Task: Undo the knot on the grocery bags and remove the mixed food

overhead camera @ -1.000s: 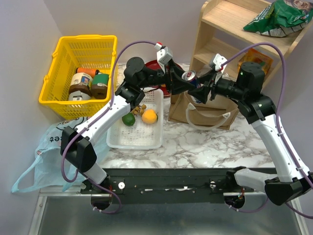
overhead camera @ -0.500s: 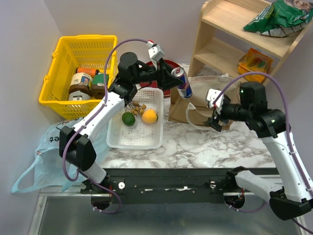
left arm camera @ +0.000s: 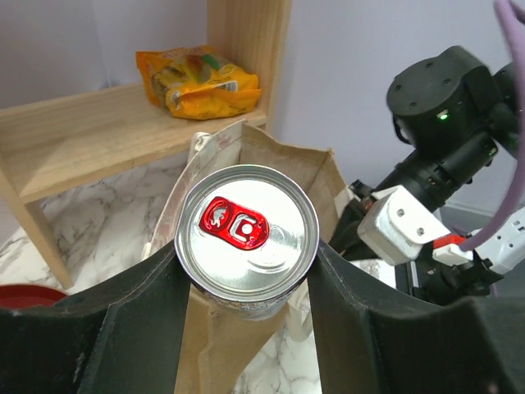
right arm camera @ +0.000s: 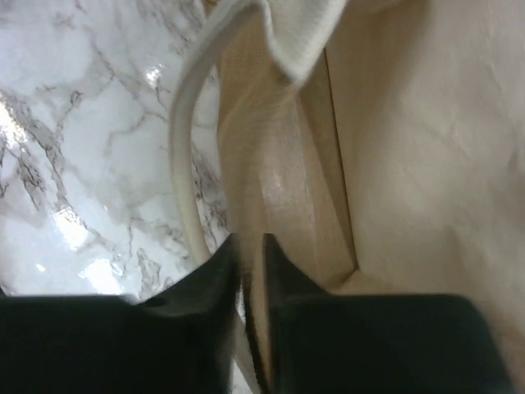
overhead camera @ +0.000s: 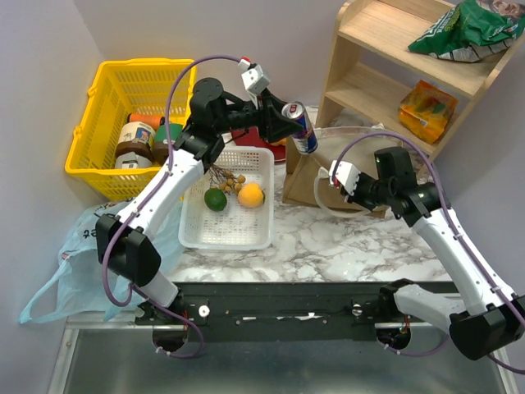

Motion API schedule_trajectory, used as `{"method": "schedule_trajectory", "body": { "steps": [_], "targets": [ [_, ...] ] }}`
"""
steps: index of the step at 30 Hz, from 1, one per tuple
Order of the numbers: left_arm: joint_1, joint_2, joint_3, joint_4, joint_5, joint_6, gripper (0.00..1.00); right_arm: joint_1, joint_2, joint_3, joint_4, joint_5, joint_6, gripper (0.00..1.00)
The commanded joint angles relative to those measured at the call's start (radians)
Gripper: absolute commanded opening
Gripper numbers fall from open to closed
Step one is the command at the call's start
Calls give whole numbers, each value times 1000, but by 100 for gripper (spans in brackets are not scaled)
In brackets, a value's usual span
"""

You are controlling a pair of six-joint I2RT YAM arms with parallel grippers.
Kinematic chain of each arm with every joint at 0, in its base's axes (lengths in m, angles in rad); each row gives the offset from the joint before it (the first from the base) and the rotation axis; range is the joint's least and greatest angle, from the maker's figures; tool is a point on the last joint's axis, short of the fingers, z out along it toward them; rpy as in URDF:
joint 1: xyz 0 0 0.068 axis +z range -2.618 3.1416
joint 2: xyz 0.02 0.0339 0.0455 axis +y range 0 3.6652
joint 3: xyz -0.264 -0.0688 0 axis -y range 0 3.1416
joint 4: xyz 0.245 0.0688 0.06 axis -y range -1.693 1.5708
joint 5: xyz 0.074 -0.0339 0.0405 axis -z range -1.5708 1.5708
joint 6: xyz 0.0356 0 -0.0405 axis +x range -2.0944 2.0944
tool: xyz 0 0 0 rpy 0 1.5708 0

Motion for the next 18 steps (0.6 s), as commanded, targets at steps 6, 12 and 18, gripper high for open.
{"method": "schedule_trajectory", "body": {
  "steps": [6, 12, 18],
  "targets": [
    [50, 45, 74, -87, -129, 193, 0, -2, -202, 38, -342, 305, 229, 0],
    [38, 200, 171, -55, -160, 167, 0, -3, -369, -40, -507, 587, 356, 0],
    [-39, 358, 283, -25, -209, 180, 0, -54, -552, -140, -518, 858, 371, 1]
  ]
}}
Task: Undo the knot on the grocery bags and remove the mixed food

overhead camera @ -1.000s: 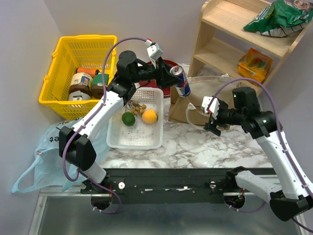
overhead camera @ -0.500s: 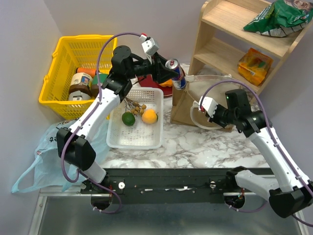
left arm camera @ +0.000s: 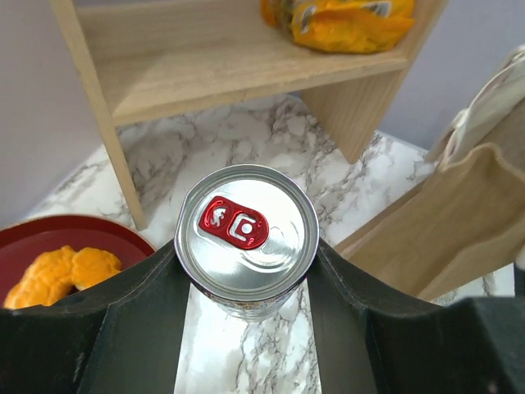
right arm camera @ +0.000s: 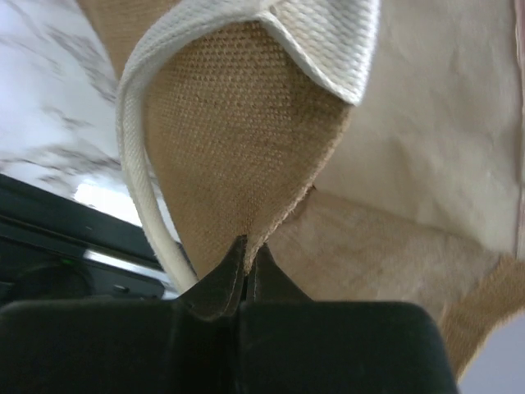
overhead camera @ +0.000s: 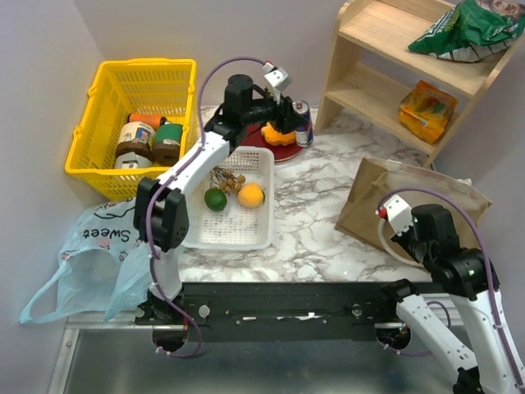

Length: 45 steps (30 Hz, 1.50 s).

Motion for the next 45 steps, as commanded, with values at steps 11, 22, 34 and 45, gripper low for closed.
{"method": "schedule_trajectory", "body": {
  "steps": [11, 22, 34, 45],
  "targets": [
    [-221, 394, 338, 158, -160, 23, 0, -61, -165, -112, -110, 375, 0, 41],
    [-299, 657, 557, 270, -418, 114, 0, -61, -83, 48, -146, 290, 14, 99],
    [-345, 844, 715, 400, -524, 111, 8, -61, -72, 11, -166, 223, 66, 99],
    [-352, 927, 787, 381, -523, 128, 8, -61, -38, 13, -156, 207, 80, 99]
  ]
}}
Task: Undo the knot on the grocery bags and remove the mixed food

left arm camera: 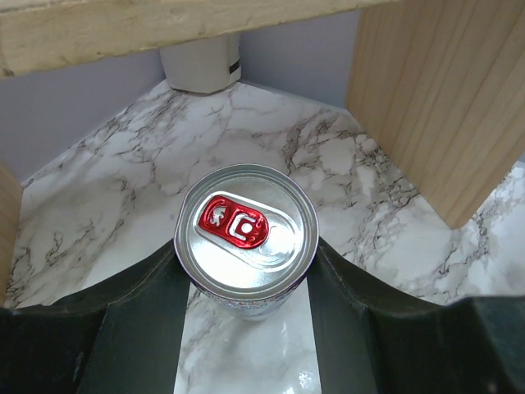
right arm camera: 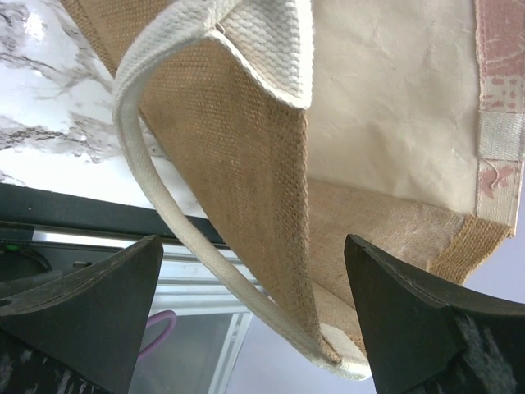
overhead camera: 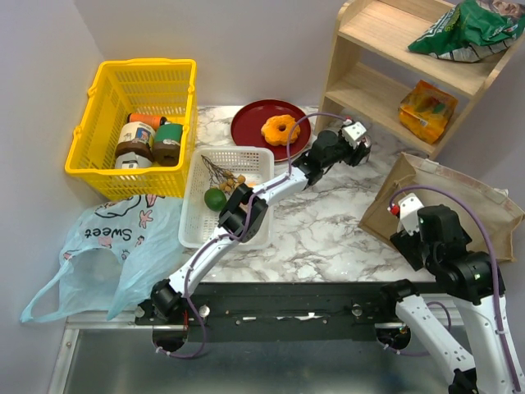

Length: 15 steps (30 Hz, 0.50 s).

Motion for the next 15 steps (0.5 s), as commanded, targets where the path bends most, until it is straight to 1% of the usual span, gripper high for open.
{"method": "schedule_trajectory", "body": {
  "steps": [1, 2, 3, 4, 5, 6, 8, 9, 10, 11, 15],
  "targets": [
    [-2, 24, 76, 98, -32, 20, 8, -4, 21, -4, -76, -18, 18, 99],
    [-2, 30, 79, 98, -33, 20, 8, -4, 24, -1, -77, -19, 18, 100],
    [-2, 33, 77, 100, -35, 21, 10, -6, 29, 2, -74, -19, 18, 100],
    [-2, 36, 79, 104, -40, 20, 14, -6, 33, 4, -74, -18, 18, 100],
    [-2, 41, 77, 107, -41, 21, 21, -4, 36, 4, -72, -19, 18, 100],
    [-2, 44, 80, 108, -41, 20, 33, -4, 36, 5, -71, -19, 18, 100],
    [-3, 49, 86, 112, -38, 21, 49, -6, 41, 4, -71, -21, 18, 99],
    [-5, 53, 90, 112, -41, 20, 73, -7, 43, 4, -71, -23, 16, 100],
    [-6, 58, 109, 103, -41, 20, 78, -6, 41, 1, -71, -24, 16, 99],
    [-8, 64, 116, 104, -46, 20, 80, -6, 41, -1, -69, -26, 16, 100],
    [-8, 61, 109, 108, -47, 46, 84, -6, 39, -18, -59, -33, 21, 100]
  ]
}}
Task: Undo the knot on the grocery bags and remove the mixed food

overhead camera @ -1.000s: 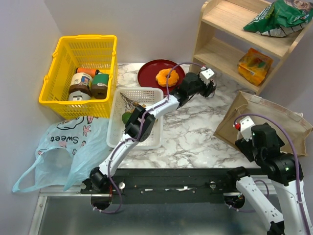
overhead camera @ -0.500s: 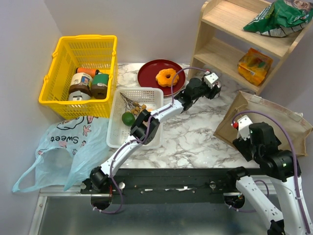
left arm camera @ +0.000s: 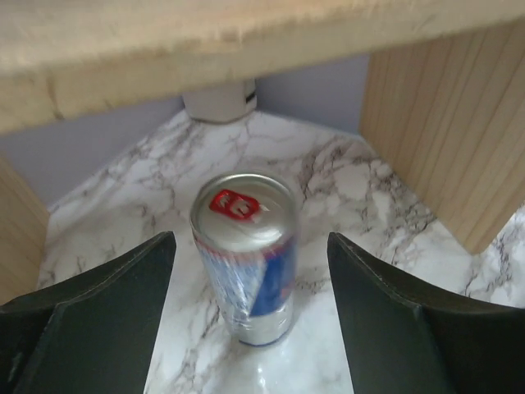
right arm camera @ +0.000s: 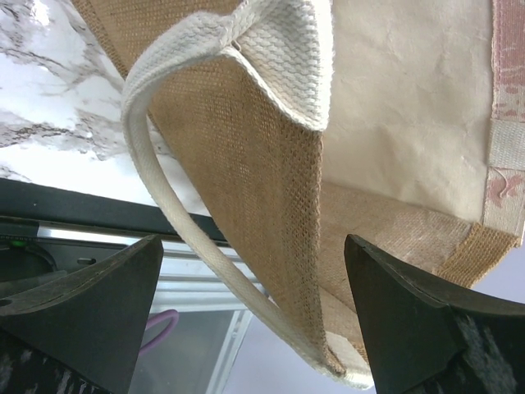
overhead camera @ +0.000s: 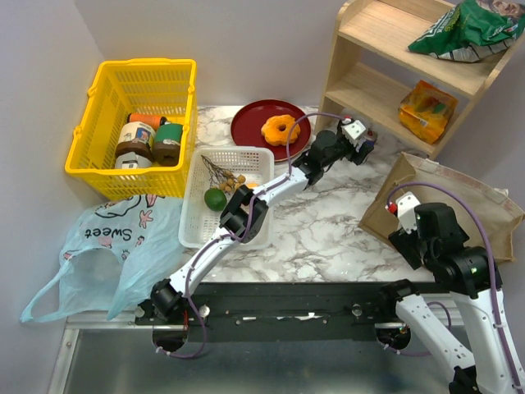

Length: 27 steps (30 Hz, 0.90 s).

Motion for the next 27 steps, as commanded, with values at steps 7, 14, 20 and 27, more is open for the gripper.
{"method": "schedule_trajectory", "body": {
  "steps": [7, 14, 20, 27],
  "targets": [
    [-8, -5, 20, 65, -28, 28, 86, -4, 2, -27, -51, -31, 21, 99],
    [-6, -52, -38, 82, -40, 28, 94, -4, 0, -10, -45, -52, 26, 100],
    [2, -335, -388, 186, -49, 26, 99, -4, 78, 155, 85, -84, -3, 99],
    [11, -650, -621, 88, 23, 54, 99, -4, 181, 243, 490, 12, -143, 100]
  ]
}}
